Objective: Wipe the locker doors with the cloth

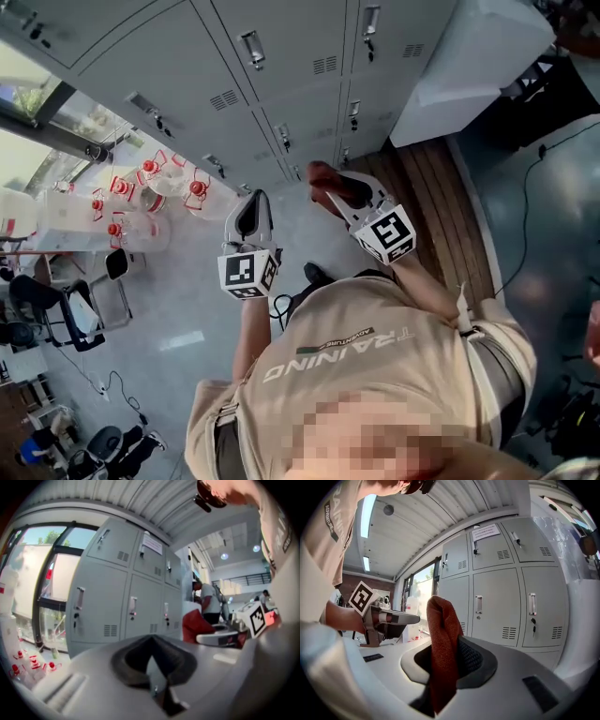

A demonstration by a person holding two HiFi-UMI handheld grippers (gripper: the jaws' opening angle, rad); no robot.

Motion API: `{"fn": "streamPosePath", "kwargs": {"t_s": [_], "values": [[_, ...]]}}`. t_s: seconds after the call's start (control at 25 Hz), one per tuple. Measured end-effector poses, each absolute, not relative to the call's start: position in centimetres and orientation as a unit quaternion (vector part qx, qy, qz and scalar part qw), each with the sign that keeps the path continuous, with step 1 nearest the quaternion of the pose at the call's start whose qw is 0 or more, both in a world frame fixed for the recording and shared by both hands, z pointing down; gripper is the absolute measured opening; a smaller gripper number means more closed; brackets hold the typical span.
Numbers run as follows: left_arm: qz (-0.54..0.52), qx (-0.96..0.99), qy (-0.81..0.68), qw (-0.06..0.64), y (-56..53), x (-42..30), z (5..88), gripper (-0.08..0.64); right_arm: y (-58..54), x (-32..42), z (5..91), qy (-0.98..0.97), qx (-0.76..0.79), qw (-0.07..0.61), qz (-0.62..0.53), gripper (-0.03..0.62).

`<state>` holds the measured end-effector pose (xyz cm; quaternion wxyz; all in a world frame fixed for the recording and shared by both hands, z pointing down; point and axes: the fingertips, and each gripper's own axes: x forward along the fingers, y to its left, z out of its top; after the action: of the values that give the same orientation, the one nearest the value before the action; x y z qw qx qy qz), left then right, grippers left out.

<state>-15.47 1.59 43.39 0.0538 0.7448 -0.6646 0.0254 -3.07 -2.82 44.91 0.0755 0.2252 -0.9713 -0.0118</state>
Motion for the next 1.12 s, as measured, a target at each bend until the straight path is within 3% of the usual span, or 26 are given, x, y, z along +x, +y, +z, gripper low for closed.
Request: {"fn": "streamPosePath", "kwargs": {"t_s": [0.48,1.12], "values": [[0.004,0.767,-0.638,0.061,-1.0,-20.6,43.8,0.006,-4.6,-7.3,45.3,-0.957,0.268,0.108,-0.026,0.066],[0.025,0.737,-0.675,0.027,-11.8,-24.5,39.9,0.006,-16.4,-13.3,41.7,-0.975,0.202,0.038,-0.08,0.066]]}}
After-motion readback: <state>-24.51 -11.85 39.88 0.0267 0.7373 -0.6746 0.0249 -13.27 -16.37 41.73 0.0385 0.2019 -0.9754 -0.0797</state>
